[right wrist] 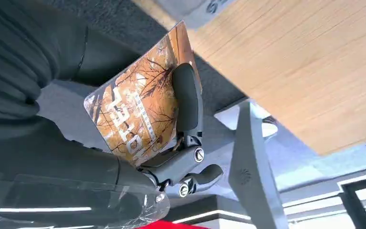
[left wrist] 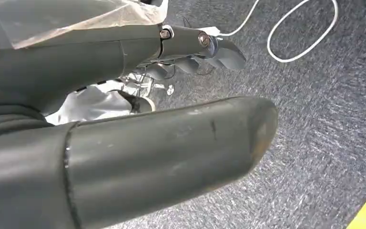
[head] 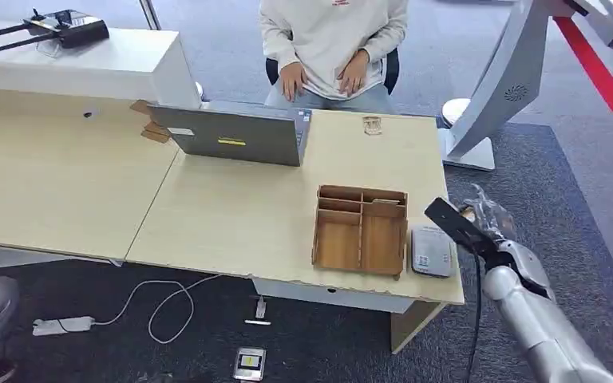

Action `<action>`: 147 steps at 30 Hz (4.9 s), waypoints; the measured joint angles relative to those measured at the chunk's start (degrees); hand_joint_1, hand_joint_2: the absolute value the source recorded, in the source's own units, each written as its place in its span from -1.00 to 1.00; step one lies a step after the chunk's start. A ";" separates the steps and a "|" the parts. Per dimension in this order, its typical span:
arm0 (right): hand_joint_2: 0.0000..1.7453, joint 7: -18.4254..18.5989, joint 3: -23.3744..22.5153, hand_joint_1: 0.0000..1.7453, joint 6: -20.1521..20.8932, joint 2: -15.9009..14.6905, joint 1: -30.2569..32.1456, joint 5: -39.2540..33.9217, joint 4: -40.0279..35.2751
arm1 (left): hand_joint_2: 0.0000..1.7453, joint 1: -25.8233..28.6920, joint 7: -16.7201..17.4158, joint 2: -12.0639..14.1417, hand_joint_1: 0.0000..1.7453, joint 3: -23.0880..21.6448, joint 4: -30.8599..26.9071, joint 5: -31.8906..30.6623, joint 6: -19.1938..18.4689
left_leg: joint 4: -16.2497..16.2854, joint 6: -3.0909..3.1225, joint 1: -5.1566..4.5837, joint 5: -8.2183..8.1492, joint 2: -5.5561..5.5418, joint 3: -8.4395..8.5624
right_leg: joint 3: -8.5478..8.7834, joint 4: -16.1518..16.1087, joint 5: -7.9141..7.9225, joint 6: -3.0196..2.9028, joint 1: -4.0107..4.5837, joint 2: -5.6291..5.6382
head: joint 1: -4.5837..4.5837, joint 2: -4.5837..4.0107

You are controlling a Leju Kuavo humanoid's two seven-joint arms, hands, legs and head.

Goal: Pass the card to the sensor for recognition and then transmit it.

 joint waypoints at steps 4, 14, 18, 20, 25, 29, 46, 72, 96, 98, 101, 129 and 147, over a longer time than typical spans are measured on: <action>1.00 -0.35 -0.46 1.00 0.00 -1.34 -0.08 -0.28 2.12 | -1.00 0.01 -0.13 0.02 -1.00 0.00 0.00 0.00 0.04 | 0.00 0.00 0.01 0.00 -0.01 -0.02 | -0.03 0.00 0.00 0.00 0.00 0.01 | 0.00 0.00; 1.00 -0.41 -0.63 1.00 0.17 -2.41 0.22 -0.39 4.22 | -1.00 0.07 -0.31 0.02 -1.00 0.00 0.00 -0.02 0.39 | 0.00 0.00 0.02 0.00 0.01 -0.03 | -0.05 0.00 0.00 0.00 0.02 0.01 | 0.00 0.00; 1.00 -0.22 -1.07 1.00 0.24 -2.56 0.51 -0.44 4.07 | -1.00 0.16 -0.52 0.02 -1.00 0.00 0.00 0.00 0.55 | 0.00 0.00 0.01 0.00 0.01 -0.05 | -0.05 0.00 0.00 0.00 0.02 0.01 | 0.00 0.00; 1.00 -0.11 -1.16 1.00 0.35 -2.56 0.53 -0.44 4.00 | -1.00 0.18 -0.57 0.02 -1.00 0.00 0.00 -0.02 0.57 | 0.00 0.00 0.01 0.00 0.01 -0.05 | -0.05 0.00 0.00 0.00 0.02 0.01 | 0.00 0.00; 1.00 -0.09 -1.49 1.00 0.48 -2.56 0.73 -0.44 3.56 | -1.00 0.24 -0.57 0.02 -1.00 0.00 0.00 -0.02 0.57 | 0.00 0.00 0.02 0.00 0.01 -0.04 | -0.05 0.00 0.00 0.00 0.02 0.01 | 0.02 0.00; 1.00 -0.11 -1.73 1.00 0.42 -2.56 1.35 -0.63 2.27 | -1.00 0.29 -0.57 0.02 -1.00 0.00 0.00 0.00 0.57 | 0.00 0.00 0.02 0.00 0.01 -0.04 | -0.05 0.00 0.00 0.00 0.02 0.01 | 0.00 0.00; 1.00 2.27 -2.14 1.00 5.51 -2.49 6.09 -1.16 -9.24 | -1.00 0.34 -0.63 0.02 -1.00 0.00 0.00 0.17 0.59 | 0.00 0.00 0.02 0.00 0.02 -0.05 | -0.05 0.00 0.00 0.00 0.02 0.01 | 0.02 0.00; 1.00 3.89 -1.11 1.00 10.19 -1.62 9.80 1.46 -13.70 | -1.00 0.23 -0.39 0.02 -1.00 0.00 -0.02 -0.02 0.24 | 0.00 0.00 0.02 0.00 0.01 -0.06 | -0.06 0.00 0.00 0.00 0.02 0.01 | 0.02 0.00; 1.00 2.03 -0.22 1.00 8.90 1.55 9.12 2.12 -8.63 | -1.00 -0.20 -0.15 -0.04 -1.00 -0.98 -0.02 -0.81 -0.11 | 0.00 -0.02 0.04 0.02 0.03 0.04 | 0.01 0.00 0.05 -0.06 0.05 0.03 | 0.00 0.00; 1.00 1.80 -0.22 1.00 8.70 1.66 8.84 2.12 -8.39 | -1.00 -0.20 -0.15 -0.04 -1.00 -1.01 -0.02 -0.72 -0.05 | 0.00 -0.02 0.04 0.03 0.03 0.04 | 0.02 0.00 0.07 -0.05 0.05 0.03 | 0.02 0.00; 1.00 1.46 -0.22 1.00 8.04 1.70 8.49 2.12 -8.17 | -1.00 -0.17 -0.15 -0.04 -1.00 -1.01 -0.02 -0.61 0.09 | 0.00 0.00 0.04 0.04 0.03 0.02 | 0.01 0.00 0.08 -0.04 0.05 0.03 | 0.02 0.00; 1.00 -8.86 -3.78 1.00 -4.64 6.25 -7.02 3.00 -8.74 | -1.00 -1.29 -1.44 -0.18 -1.00 -1.11 -0.02 -1.33 -0.46 | 0.00 -0.01 0.04 0.12 0.04 -0.16 | -0.14 0.04 0.13 -0.05 0.06 0.03 | 0.02 0.00; 1.00 -13.53 0.15 1.00 -6.25 19.69 -18.13 9.49 11.10 | -1.00 -3.43 -2.97 -0.66 -1.00 -2.45 -0.02 -2.84 -2.32 | 0.00 -0.05 0.06 0.16 0.03 -0.19 | -0.18 0.05 0.13 -0.06 0.11 0.01 | 0.02 0.00</action>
